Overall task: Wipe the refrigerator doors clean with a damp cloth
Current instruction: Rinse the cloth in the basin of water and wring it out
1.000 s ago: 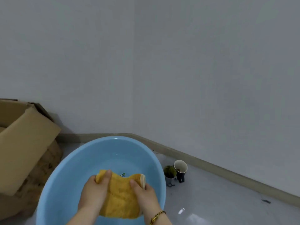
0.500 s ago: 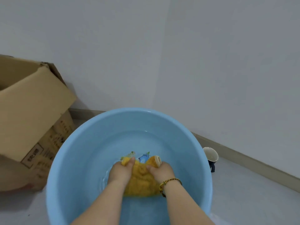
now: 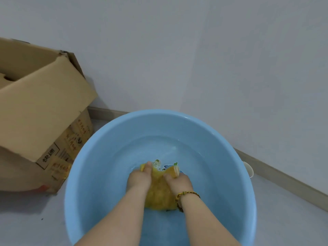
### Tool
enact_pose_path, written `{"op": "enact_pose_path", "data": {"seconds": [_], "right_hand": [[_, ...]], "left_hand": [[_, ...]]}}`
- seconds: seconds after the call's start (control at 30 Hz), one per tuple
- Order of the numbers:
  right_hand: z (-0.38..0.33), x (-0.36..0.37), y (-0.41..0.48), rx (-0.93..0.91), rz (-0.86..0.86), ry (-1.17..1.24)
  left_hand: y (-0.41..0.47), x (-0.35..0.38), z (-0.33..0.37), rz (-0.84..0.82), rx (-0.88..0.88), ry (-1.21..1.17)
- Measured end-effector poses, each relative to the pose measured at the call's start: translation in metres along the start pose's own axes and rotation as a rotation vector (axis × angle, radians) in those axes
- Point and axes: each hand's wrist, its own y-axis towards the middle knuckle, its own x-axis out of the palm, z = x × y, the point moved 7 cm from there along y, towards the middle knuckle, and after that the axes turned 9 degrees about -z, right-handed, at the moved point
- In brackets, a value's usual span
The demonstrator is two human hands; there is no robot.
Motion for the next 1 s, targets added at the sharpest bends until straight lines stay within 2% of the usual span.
{"op": "enact_pose_path", "data": {"seconds": [0.1,0.17,0.33,0.5,0.67,0.73,0.83,1.0], "right_hand": [[-0.026,0.001,-0.019,-0.149,0.03,0.242],[-0.04,-0.002,-0.031,-0.233,0.083,0.298],[-0.054,-0.018,-0.039,-0.277,0.184,0.29],[-0.064,-0.006,-0.064,-0.409,0.186,0.131],[-0.069,-0.034,-0.054,-0.371,0.253,0.225],[-0.069,-0.018,-0.068,-0.419,0.203,0.158],[-0.064,0.002,-0.07,-0.436,0.088,0.085],[-0.026,-0.016,-0.029,-0.157,0.036,0.008]], "left_hand": [[-0.013,0.005,0.022,-0.025,0.067,-0.161],[-0.023,0.005,0.038,-0.016,0.145,-0.192],[-0.05,0.004,0.062,0.013,0.317,-0.103],[-0.043,-0.008,0.058,-0.015,0.253,-0.239],[-0.058,0.003,0.071,-0.056,0.34,-0.192],[-0.043,-0.002,0.061,-0.064,0.261,-0.264],[-0.029,0.001,0.04,-0.172,0.147,-0.403],[-0.013,-0.006,0.025,-0.137,0.143,-0.155]]}}
